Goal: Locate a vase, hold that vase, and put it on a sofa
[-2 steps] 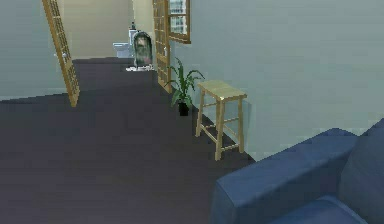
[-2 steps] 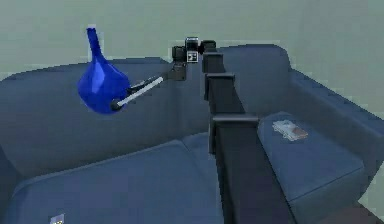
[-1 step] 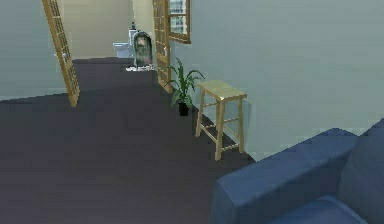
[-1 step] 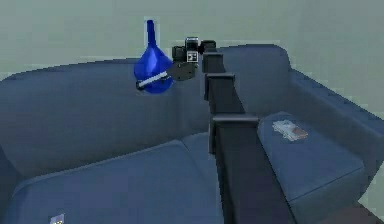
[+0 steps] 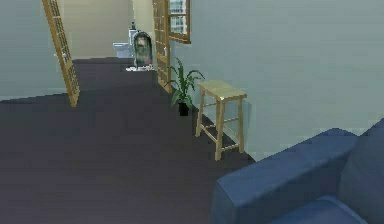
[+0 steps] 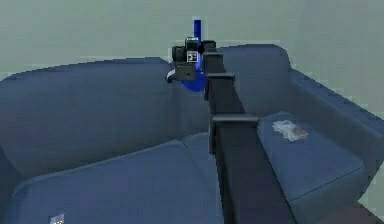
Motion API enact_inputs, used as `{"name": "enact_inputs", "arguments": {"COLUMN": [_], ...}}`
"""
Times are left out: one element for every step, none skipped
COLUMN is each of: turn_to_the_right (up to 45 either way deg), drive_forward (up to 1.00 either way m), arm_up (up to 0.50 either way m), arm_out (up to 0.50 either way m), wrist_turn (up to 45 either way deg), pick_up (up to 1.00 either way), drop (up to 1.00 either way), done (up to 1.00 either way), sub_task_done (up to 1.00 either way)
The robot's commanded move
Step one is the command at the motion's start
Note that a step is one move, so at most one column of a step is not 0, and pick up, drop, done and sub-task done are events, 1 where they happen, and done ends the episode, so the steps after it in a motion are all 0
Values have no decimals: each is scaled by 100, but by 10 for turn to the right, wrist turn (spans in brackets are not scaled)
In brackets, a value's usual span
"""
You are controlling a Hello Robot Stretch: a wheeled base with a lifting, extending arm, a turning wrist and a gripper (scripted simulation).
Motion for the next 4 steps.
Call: {"name": "enact_inputs", "arguments": {"turn_to_the_right": [0,0,0,0], "drive_forward": [0,0,0,0], "arm_up": [-24,-32,0,10], "arm_out": [0,0,0,0], "wrist_turn": [0,0,0,0], "pick_up": [0,0,0,0], "drop": [0,0,100,0], "done": [0,0,0,0], "sub_task_done": [0,0,0,0]}}
